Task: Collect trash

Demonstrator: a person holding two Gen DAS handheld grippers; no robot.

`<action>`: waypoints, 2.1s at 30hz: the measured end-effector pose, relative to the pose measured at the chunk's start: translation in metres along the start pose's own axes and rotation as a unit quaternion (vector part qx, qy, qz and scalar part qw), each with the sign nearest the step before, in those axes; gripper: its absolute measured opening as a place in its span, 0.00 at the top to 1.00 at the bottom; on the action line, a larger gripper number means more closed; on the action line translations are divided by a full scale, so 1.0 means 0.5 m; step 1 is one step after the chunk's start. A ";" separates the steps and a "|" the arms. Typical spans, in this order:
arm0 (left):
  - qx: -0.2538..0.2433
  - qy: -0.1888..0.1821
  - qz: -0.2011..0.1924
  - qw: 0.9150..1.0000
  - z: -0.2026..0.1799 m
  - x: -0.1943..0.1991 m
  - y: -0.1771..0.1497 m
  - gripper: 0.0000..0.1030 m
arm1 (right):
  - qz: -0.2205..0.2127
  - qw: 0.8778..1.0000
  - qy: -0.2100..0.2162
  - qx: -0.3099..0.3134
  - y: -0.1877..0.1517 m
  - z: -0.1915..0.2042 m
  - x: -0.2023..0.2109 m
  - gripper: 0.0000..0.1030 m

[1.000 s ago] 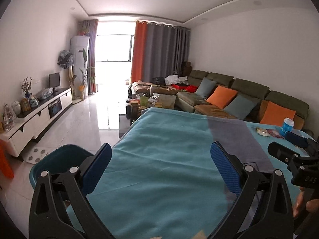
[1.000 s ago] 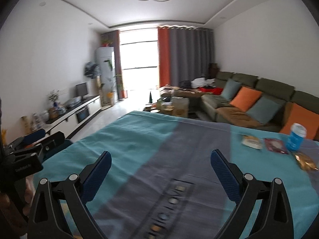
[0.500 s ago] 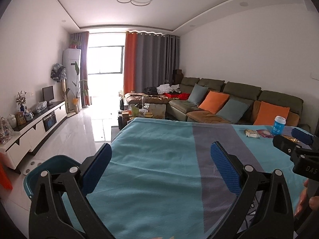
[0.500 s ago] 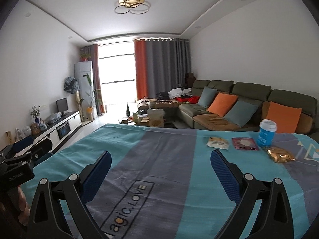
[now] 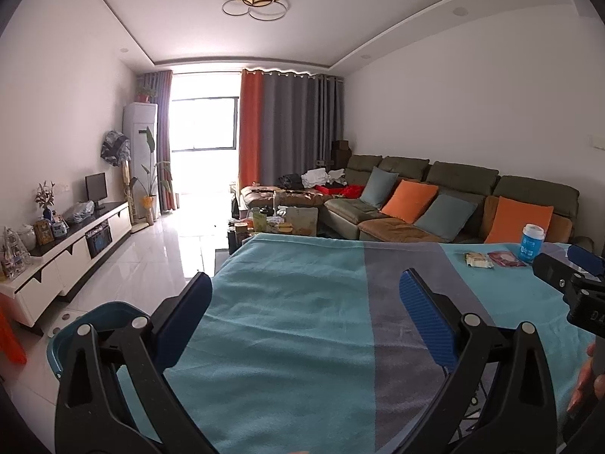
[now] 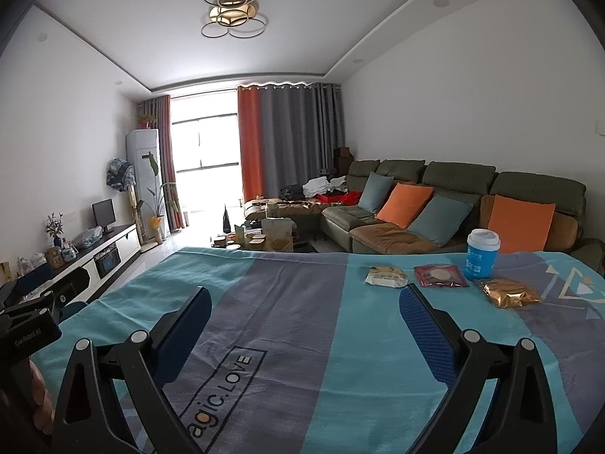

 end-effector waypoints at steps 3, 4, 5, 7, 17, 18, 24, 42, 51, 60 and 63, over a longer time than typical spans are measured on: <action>-0.003 0.006 -0.004 1.000 0.000 0.000 -0.001 0.05 | -0.002 1.000 -0.002 0.001 0.000 0.001 0.003 0.07; -0.004 0.007 -0.005 1.000 0.000 0.000 -0.001 0.05 | -0.002 1.000 -0.002 0.001 0.000 0.001 0.004 0.07; -0.004 0.009 -0.006 1.000 0.000 0.000 -0.001 0.05 | -0.003 1.000 -0.002 0.001 0.000 0.002 0.006 0.07; -0.005 0.011 -0.008 1.000 0.001 0.002 0.000 0.05 | -0.006 1.000 -0.002 0.002 0.001 0.002 0.009 0.07; -0.011 0.024 -0.018 0.999 -0.002 0.003 0.002 0.05 | -0.012 1.000 -0.004 0.000 0.009 -0.002 0.016 0.07; -0.013 0.024 -0.018 0.999 -0.004 0.003 0.002 0.05 | -0.013 1.000 -0.005 0.000 0.011 -0.002 0.017 0.07; -0.012 0.027 -0.016 0.999 -0.002 -0.002 0.001 0.05 | -0.014 1.000 -0.005 0.000 0.012 -0.002 0.019 0.07; -0.012 0.029 -0.017 0.999 -0.003 -0.001 0.002 0.05 | -0.014 1.000 -0.005 0.000 0.012 -0.002 0.019 0.07; -0.012 0.031 -0.017 0.999 -0.002 0.000 0.001 0.05 | -0.016 1.000 -0.005 0.000 0.014 -0.003 0.020 0.07; -0.011 0.031 -0.016 0.999 -0.002 -0.003 0.001 0.05 | -0.014 1.000 -0.005 0.000 0.013 -0.001 0.022 0.07; -0.012 0.030 -0.016 0.999 -0.002 -0.003 0.001 0.05 | -0.015 1.000 -0.005 0.000 0.014 -0.001 0.022 0.07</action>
Point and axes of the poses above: each gripper's, at about its wrist camera, not at the fingertips, and x roughly against the way its jaws point, z to its left, y to its top, the point moved 5 cm from there along -x, roughly the way its jaws point, and after that the axes turned 10 degrees about z, right-handed, at the moved point
